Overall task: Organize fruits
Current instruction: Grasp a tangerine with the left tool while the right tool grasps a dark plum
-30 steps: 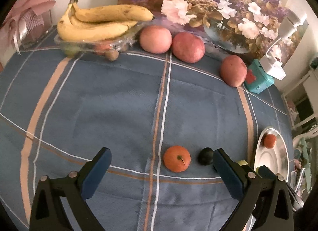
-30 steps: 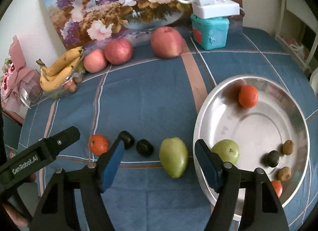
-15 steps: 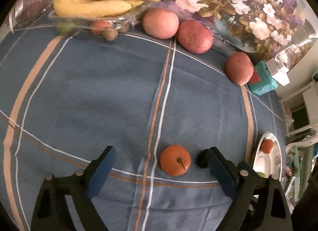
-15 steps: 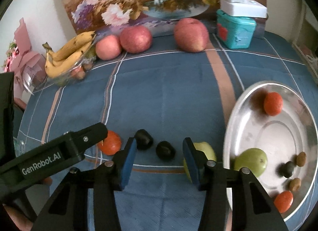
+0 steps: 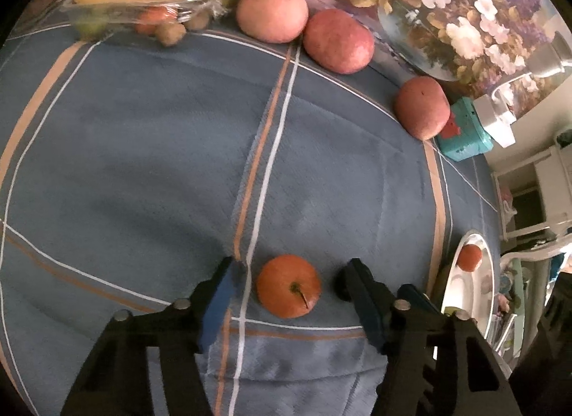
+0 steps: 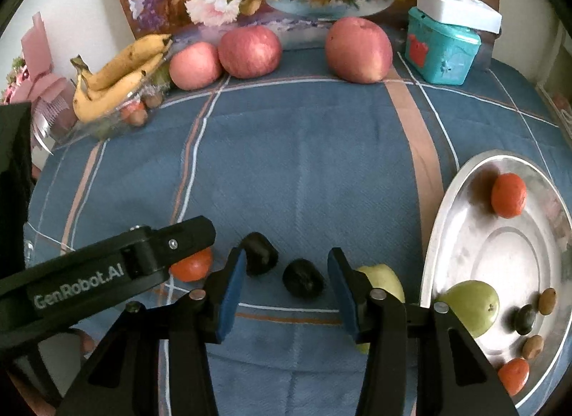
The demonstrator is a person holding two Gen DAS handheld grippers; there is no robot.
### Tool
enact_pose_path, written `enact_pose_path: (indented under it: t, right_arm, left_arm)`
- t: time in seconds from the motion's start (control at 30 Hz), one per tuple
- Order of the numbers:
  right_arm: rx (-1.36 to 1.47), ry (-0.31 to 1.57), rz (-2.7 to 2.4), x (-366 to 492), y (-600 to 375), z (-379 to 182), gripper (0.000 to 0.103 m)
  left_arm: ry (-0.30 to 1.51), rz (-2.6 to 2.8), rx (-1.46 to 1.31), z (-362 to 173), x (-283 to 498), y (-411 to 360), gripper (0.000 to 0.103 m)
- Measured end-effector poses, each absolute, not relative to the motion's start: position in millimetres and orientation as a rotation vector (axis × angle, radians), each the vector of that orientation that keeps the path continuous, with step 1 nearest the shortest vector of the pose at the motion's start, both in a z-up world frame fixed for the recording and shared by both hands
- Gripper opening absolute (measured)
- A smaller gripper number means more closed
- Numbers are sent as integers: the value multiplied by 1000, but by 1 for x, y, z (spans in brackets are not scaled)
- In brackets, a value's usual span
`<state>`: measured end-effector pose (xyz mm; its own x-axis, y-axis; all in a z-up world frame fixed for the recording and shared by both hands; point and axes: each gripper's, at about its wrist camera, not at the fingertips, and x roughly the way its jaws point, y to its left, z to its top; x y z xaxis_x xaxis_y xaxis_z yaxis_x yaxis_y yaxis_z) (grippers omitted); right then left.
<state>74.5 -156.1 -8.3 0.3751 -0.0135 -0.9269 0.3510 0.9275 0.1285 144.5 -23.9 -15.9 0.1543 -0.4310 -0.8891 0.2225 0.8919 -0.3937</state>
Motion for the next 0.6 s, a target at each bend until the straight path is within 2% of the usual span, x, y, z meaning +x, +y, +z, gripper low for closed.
enact_pose_path:
  t: [0.13, 0.23, 0.6]
  right_arm:
    - [293, 1178, -238, 74, -153, -8, 40]
    - [251, 1187, -244, 76, -151, -7, 39]
    - [231, 1205, -221, 71, -152, -1, 35]
  left_arm:
    - [1345, -457, -185, -18, 146, -22, 46]
    - [1345, -456, -197, -18, 146, -21, 41]
    - [1349, -449, -222, -18, 145, -19, 40]
